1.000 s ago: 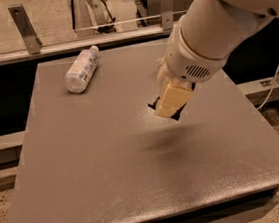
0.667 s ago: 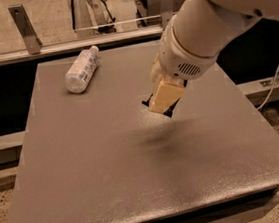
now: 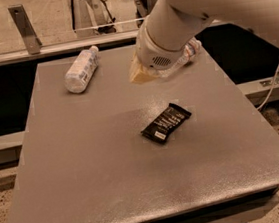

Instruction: Move rxbar chocolate near blue plastic bottle

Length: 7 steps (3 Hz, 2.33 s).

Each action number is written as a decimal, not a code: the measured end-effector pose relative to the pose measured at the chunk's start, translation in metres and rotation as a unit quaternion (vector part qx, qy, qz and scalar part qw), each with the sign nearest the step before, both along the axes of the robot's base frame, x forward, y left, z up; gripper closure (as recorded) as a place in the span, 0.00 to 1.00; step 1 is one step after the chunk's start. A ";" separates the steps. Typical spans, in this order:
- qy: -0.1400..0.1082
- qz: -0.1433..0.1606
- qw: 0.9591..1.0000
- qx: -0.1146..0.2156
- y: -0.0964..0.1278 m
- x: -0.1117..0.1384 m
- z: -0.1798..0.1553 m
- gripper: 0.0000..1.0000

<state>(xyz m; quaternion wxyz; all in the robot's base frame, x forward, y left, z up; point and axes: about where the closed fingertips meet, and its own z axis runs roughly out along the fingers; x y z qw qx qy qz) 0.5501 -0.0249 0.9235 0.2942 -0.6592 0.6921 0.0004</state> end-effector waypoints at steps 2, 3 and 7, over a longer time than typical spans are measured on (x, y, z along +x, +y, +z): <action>0.001 0.015 1.000 0.003 0.013 0.016 -0.009 0.62; 0.003 0.018 1.000 0.018 0.009 0.003 -0.005 0.39; 0.106 0.069 0.992 -0.016 -0.026 -0.047 -0.064 0.00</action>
Offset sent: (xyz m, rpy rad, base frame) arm 0.0146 0.0106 -0.0085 0.0067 0.0009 0.0241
